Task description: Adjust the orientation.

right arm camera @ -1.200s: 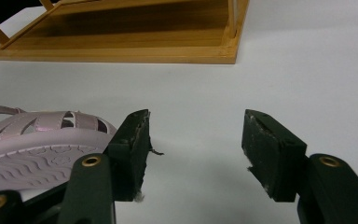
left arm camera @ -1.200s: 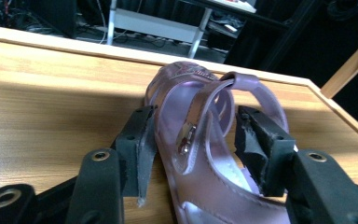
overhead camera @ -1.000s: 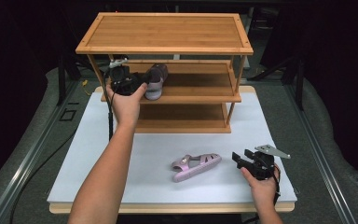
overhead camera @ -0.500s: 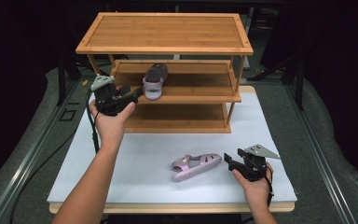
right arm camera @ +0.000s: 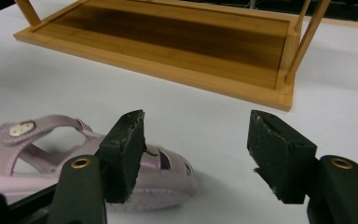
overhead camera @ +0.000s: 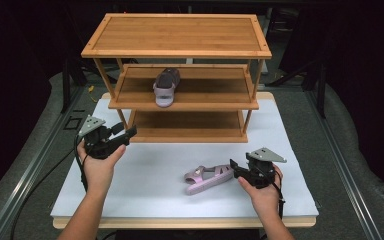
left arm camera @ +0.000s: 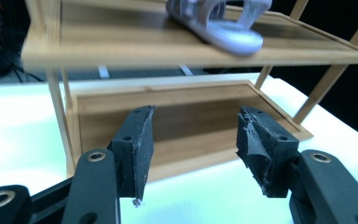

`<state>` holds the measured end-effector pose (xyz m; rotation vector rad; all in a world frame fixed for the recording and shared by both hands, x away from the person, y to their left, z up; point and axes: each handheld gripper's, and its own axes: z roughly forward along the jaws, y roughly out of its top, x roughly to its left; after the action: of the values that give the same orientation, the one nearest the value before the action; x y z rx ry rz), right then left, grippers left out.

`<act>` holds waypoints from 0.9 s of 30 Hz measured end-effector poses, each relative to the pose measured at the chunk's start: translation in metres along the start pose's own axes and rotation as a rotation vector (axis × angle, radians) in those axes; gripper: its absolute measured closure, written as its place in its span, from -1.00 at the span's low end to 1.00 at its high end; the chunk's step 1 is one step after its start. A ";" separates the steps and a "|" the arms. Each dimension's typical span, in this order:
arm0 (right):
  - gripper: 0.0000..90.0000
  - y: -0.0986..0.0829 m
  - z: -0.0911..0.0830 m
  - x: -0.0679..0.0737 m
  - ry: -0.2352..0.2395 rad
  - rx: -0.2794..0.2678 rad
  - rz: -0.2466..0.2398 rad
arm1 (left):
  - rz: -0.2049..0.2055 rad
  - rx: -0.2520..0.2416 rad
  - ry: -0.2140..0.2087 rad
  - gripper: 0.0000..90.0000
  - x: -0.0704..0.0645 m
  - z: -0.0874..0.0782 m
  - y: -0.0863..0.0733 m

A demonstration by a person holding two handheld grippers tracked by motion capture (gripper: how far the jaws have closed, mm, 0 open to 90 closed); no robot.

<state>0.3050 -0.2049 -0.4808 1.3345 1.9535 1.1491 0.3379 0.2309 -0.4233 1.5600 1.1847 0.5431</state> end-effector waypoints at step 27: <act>0.60 -0.060 -0.015 -0.007 0.072 0.210 0.050 | -0.001 0.135 -0.028 0.02 0.019 -0.016 -0.087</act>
<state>0.2664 -0.2268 -0.5246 1.4744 2.1531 1.0506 0.2975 0.2516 -0.5012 1.6763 1.2219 0.4469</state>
